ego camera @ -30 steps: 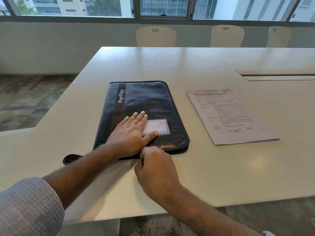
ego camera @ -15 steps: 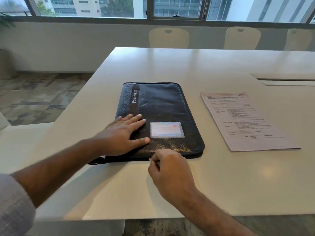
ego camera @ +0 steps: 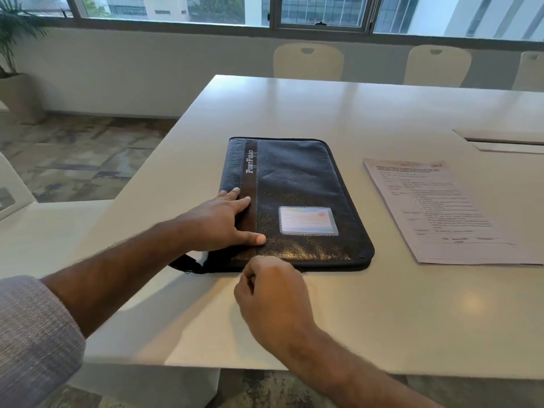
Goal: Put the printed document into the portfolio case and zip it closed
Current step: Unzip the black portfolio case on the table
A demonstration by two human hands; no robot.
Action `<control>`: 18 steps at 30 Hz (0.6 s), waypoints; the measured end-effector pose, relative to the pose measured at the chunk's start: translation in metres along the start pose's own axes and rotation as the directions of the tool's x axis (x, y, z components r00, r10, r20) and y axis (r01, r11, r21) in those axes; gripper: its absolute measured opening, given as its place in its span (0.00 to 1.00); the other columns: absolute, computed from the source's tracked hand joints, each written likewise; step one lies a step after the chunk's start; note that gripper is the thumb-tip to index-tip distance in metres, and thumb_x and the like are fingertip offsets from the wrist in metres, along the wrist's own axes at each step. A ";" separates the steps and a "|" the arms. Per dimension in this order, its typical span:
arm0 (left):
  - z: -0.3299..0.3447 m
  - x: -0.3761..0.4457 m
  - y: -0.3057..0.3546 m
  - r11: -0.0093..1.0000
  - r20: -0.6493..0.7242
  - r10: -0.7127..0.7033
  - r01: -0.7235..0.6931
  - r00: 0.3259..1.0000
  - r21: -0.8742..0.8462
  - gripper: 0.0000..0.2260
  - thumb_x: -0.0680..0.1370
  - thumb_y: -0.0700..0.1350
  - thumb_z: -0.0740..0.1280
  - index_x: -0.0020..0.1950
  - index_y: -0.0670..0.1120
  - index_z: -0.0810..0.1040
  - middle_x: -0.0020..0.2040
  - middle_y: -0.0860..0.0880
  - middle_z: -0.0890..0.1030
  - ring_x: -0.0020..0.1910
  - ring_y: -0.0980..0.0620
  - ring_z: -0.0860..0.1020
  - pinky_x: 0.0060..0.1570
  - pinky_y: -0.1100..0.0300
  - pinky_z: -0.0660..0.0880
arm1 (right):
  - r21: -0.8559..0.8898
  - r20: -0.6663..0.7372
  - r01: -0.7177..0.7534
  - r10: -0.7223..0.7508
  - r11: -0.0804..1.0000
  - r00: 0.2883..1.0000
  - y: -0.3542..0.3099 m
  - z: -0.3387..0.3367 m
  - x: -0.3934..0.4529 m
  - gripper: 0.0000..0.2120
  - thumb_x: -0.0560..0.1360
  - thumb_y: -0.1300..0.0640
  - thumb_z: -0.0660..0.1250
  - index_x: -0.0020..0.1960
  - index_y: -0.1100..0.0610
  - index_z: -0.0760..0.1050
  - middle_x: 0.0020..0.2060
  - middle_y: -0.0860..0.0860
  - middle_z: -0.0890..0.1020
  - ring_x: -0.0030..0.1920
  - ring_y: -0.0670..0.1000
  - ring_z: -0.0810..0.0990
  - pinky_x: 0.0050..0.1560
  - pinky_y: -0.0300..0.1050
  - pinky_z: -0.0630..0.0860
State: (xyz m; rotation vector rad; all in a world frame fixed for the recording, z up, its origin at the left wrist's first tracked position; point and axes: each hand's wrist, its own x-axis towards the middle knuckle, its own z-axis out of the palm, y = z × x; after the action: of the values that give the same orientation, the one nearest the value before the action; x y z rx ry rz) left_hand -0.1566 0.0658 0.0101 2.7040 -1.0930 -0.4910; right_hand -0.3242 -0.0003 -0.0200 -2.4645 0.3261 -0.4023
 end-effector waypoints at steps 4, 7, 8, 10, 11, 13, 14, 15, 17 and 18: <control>0.000 0.003 0.002 1.000 -0.013 0.001 0.000 1.000 0.027 0.50 0.66 0.72 0.67 0.80 0.51 0.53 0.81 0.48 0.47 0.79 0.49 0.49 0.75 0.54 0.50 | 0.023 0.009 0.052 -0.053 0.998 0.999 -0.013 0.013 0.004 0.07 0.74 0.55 0.62 0.41 0.56 0.77 0.38 0.52 0.80 0.38 0.54 0.78 0.40 0.50 0.77; 0.001 0.005 0.001 0.999 -0.011 -0.005 0.005 1.000 0.032 0.51 0.65 0.72 0.67 0.80 0.50 0.52 0.81 0.47 0.48 0.79 0.48 0.49 0.75 0.53 0.51 | 0.038 0.003 0.078 -0.078 0.996 0.997 -0.019 0.018 0.006 0.08 0.75 0.54 0.63 0.43 0.56 0.78 0.38 0.52 0.81 0.38 0.53 0.78 0.39 0.50 0.78; 0.001 0.005 0.001 1.000 -0.011 -0.008 0.008 1.000 0.030 0.51 0.65 0.72 0.67 0.80 0.50 0.53 0.81 0.47 0.48 0.79 0.48 0.49 0.75 0.53 0.52 | 0.041 0.004 0.084 -0.084 0.996 0.996 -0.020 0.018 0.007 0.08 0.75 0.54 0.63 0.43 0.56 0.78 0.39 0.51 0.81 0.38 0.52 0.78 0.40 0.50 0.78; 0.000 0.005 0.000 1.000 -0.012 -0.013 0.013 1.000 0.024 0.51 0.65 0.72 0.68 0.80 0.50 0.53 0.81 0.47 0.48 0.79 0.48 0.50 0.74 0.53 0.52 | 0.049 0.014 0.095 -0.095 0.994 0.995 -0.020 0.017 0.007 0.07 0.75 0.54 0.63 0.42 0.56 0.77 0.38 0.51 0.80 0.37 0.52 0.78 0.38 0.49 0.77; 0.000 0.005 0.000 1.000 -0.014 -0.015 0.015 1.000 0.023 0.51 0.64 0.72 0.68 0.80 0.51 0.53 0.81 0.47 0.48 0.79 0.48 0.50 0.74 0.53 0.52 | 0.047 0.020 0.101 -0.102 0.994 0.995 -0.019 0.016 0.006 0.07 0.74 0.55 0.63 0.40 0.56 0.76 0.37 0.51 0.80 0.36 0.51 0.77 0.36 0.48 0.75; 0.000 0.004 0.000 1.000 -0.018 -0.018 0.018 1.000 0.025 0.52 0.63 0.73 0.67 0.80 0.51 0.53 0.81 0.47 0.49 0.79 0.48 0.50 0.74 0.53 0.52 | 0.034 0.033 0.109 -0.110 0.993 0.993 -0.018 0.012 0.004 0.07 0.73 0.56 0.63 0.36 0.53 0.72 0.35 0.50 0.78 0.34 0.50 0.74 0.34 0.45 0.70; 0.000 0.004 0.000 1.000 -0.021 -0.017 0.017 1.000 0.026 0.52 0.63 0.73 0.67 0.80 0.51 0.53 0.81 0.47 0.49 0.79 0.48 0.50 0.74 0.53 0.52 | 0.034 0.042 0.107 -0.108 0.994 0.993 -0.017 0.011 0.004 0.08 0.73 0.56 0.63 0.36 0.53 0.72 0.35 0.49 0.78 0.34 0.50 0.74 0.34 0.44 0.69; 0.000 0.003 0.001 0.999 -0.025 -0.016 0.017 1.000 0.028 0.52 0.63 0.73 0.67 0.80 0.51 0.53 0.81 0.47 0.49 0.79 0.48 0.50 0.74 0.52 0.52 | 0.037 0.050 0.103 -0.105 0.994 0.993 -0.016 0.009 0.004 0.08 0.73 0.56 0.63 0.36 0.53 0.73 0.35 0.50 0.78 0.34 0.51 0.74 0.34 0.44 0.69; 0.001 0.003 0.002 0.999 -0.030 -0.017 0.018 0.999 0.032 0.51 0.64 0.72 0.68 0.80 0.50 0.53 0.81 0.46 0.49 0.79 0.47 0.51 0.75 0.52 0.53 | 0.058 0.072 0.112 -0.116 0.992 0.991 -0.021 0.009 0.004 0.07 0.73 0.56 0.64 0.36 0.55 0.74 0.36 0.51 0.79 0.35 0.53 0.75 0.35 0.46 0.72; 0.001 0.004 0.003 0.999 -0.029 -0.018 0.019 0.999 0.035 0.51 0.65 0.72 0.68 0.80 0.50 0.53 0.81 0.46 0.49 0.79 0.47 0.51 0.76 0.51 0.53 | 0.076 0.087 0.128 -0.135 0.989 0.987 -0.025 0.011 0.003 0.07 0.73 0.56 0.64 0.37 0.56 0.75 0.36 0.52 0.80 0.35 0.53 0.76 0.35 0.46 0.72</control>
State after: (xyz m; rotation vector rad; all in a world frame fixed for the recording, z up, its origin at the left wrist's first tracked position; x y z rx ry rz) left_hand -0.1567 0.0607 0.0094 2.7453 -1.0801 -0.4382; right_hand -0.3138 0.0240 -0.0126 -2.4338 0.1092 -0.3481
